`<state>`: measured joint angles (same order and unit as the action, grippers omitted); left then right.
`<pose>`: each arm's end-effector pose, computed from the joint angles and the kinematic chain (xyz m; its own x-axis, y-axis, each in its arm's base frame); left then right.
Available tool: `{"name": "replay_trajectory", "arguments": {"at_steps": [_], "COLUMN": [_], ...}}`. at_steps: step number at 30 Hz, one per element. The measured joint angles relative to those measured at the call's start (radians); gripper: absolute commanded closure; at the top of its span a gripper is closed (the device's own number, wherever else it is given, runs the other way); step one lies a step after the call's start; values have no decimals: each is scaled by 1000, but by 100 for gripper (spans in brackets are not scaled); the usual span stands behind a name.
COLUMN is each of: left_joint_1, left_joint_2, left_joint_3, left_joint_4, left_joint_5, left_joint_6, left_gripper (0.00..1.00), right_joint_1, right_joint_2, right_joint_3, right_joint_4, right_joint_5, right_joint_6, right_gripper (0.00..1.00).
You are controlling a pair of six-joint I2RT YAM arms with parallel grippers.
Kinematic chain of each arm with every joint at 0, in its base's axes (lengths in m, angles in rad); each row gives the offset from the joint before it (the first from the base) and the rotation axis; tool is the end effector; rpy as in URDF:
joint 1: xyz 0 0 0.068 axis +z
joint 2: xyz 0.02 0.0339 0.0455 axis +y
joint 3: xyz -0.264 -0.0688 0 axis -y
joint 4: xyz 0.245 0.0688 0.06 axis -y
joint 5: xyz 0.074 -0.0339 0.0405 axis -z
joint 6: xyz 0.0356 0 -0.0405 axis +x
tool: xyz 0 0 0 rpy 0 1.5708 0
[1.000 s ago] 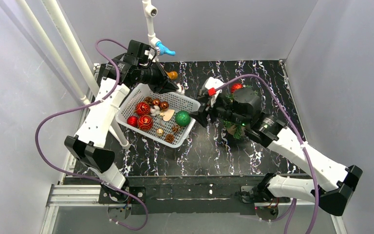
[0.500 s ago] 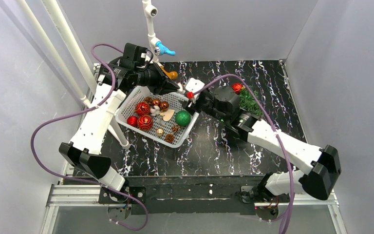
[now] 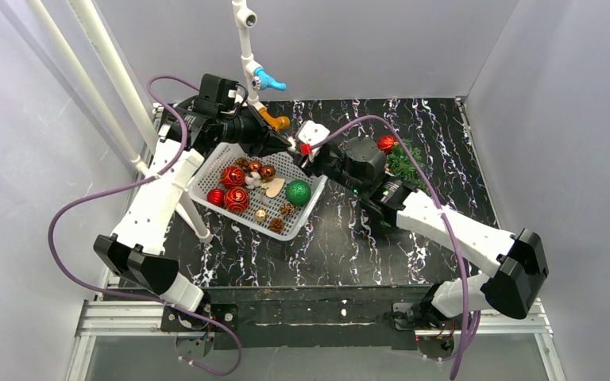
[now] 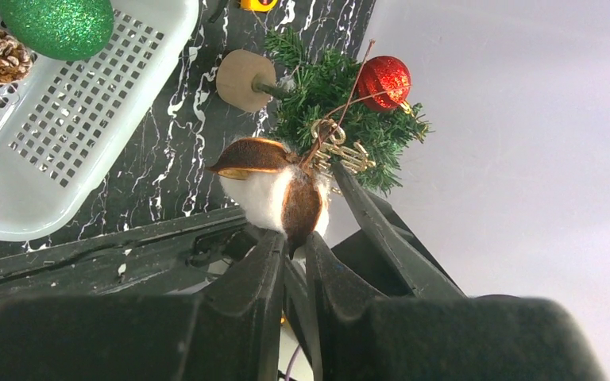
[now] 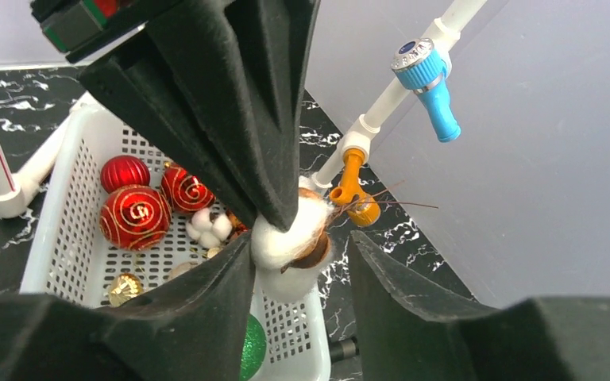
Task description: Decorate the small christmas tree
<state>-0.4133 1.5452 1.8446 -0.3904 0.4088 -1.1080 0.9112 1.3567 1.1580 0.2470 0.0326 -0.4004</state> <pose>0.3019 -0.1479 0.4973 -0.6913 -0.5934 -0.4123 0.2519 0.3368 -0.9072 0.2003 0.2564 0.3872 0.3273 -0.2136 -0.9204 -0.6974 0.6026 -0.3879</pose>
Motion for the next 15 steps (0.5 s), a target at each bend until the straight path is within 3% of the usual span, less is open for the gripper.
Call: {"name": "replay_trajectory", "arguments": {"at_steps": [5, 9, 11, 13, 15], "left_joint_1": [0, 3, 6, 10, 14], "left_joint_2": [-8, -19, -27, -29, -29], "left_joint_3": [-6, -10, -19, -24, -31], "left_joint_4": [5, 13, 19, 24, 39], "left_joint_5": [0, 1, 3, 8, 16], "left_joint_6": [-2, -4, -4, -5, -2], "left_gripper": [100, 100, 81, 50, 21], "right_joint_1": [0, 0, 0, 0, 0], "right_joint_2": [0, 0, 0, 0, 0], "right_joint_3": [0, 0, 0, 0, 0], "right_joint_4": [19, 26, 26, 26, 26], "right_joint_5": [6, 10, 11, 11, 19], "right_joint_6": [19, 36, 41, 48, 57], "right_gripper": [74, 84, 91, 99, 99]}}
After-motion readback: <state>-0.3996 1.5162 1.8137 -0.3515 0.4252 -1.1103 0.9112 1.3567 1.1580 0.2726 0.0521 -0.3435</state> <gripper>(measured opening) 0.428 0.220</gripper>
